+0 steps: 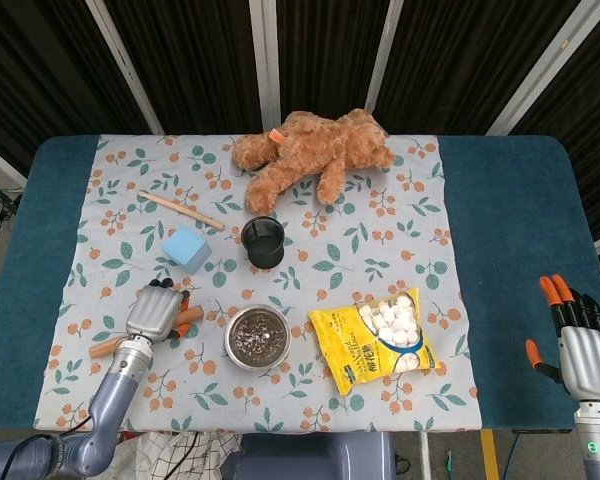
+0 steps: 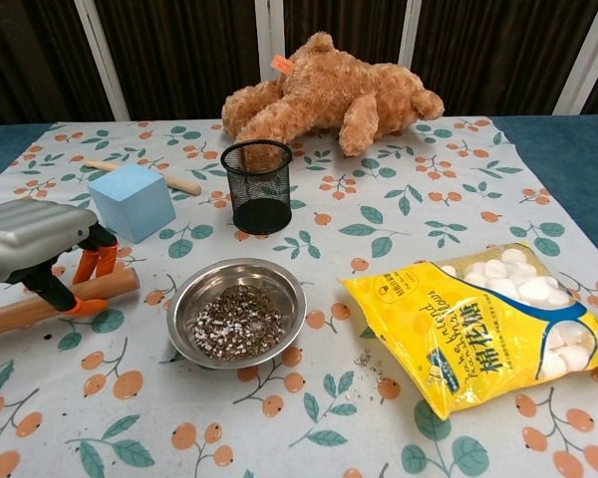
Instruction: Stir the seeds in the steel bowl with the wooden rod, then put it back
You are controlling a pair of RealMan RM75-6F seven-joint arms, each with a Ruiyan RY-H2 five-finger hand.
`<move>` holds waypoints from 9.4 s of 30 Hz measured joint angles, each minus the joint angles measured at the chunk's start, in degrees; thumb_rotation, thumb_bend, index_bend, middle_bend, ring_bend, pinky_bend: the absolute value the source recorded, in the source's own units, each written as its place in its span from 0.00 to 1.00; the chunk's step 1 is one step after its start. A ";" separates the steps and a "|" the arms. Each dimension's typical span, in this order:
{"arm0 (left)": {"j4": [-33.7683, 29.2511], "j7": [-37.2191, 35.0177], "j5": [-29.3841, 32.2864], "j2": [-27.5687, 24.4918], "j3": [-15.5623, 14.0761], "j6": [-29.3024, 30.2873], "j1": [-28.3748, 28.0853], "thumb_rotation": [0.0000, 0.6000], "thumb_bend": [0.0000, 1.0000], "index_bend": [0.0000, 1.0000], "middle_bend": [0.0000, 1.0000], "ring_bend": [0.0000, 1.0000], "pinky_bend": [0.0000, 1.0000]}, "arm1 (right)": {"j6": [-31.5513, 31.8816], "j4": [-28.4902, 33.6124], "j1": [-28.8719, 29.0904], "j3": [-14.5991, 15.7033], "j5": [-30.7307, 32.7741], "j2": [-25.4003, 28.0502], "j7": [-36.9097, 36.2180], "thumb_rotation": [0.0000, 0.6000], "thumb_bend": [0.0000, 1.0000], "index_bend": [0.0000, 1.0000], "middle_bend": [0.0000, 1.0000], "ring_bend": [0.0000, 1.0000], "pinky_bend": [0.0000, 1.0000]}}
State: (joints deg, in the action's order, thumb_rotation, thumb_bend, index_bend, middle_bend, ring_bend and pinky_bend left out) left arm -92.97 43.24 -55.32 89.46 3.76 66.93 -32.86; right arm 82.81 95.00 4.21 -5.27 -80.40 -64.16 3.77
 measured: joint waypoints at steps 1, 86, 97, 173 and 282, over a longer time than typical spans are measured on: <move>-0.10 -0.46 -0.28 -0.04 0.05 0.18 0.07 1.00 0.76 0.61 0.67 0.26 0.29 | 0.02 0.00 -0.01 -0.01 -0.01 0.00 -0.04 1.00 0.42 0.00 0.00 0.00 0.00; 42.70 -87.80 -41.98 31.30 2.59 26.50 -2.33 1.00 0.79 0.60 0.69 0.27 0.22 | 0.23 -0.40 0.12 -0.50 0.65 -0.74 0.52 1.00 0.42 0.00 0.00 0.00 0.00; 44.34 -89.35 -42.29 31.84 3.20 28.36 -3.29 1.00 0.79 0.60 0.69 0.27 0.22 | 0.43 -0.46 0.06 -0.56 0.64 -0.86 0.51 1.00 0.42 0.00 0.00 0.00 0.00; 55.66 -97.20 -40.48 36.20 1.58 31.45 -4.27 1.00 0.79 0.59 0.68 0.27 0.23 | 0.82 -0.58 -0.16 -0.68 0.67 -1.06 0.84 1.00 0.42 0.00 0.00 0.00 0.00; 33.30 -56.71 -42.31 -1.95 -10.41 11.13 4.59 1.00 0.38 0.34 0.29 0.14 0.08 | 0.89 -0.24 -0.52 -0.37 0.16 -0.38 -0.65 1.00 0.42 0.00 0.00 0.00 0.00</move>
State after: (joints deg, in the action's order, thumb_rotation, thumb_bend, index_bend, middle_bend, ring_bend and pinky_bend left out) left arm -59.67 -13.47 -97.63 87.52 -6.65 78.06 -28.27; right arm 83.70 94.76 3.69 -5.65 -80.24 -64.54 3.12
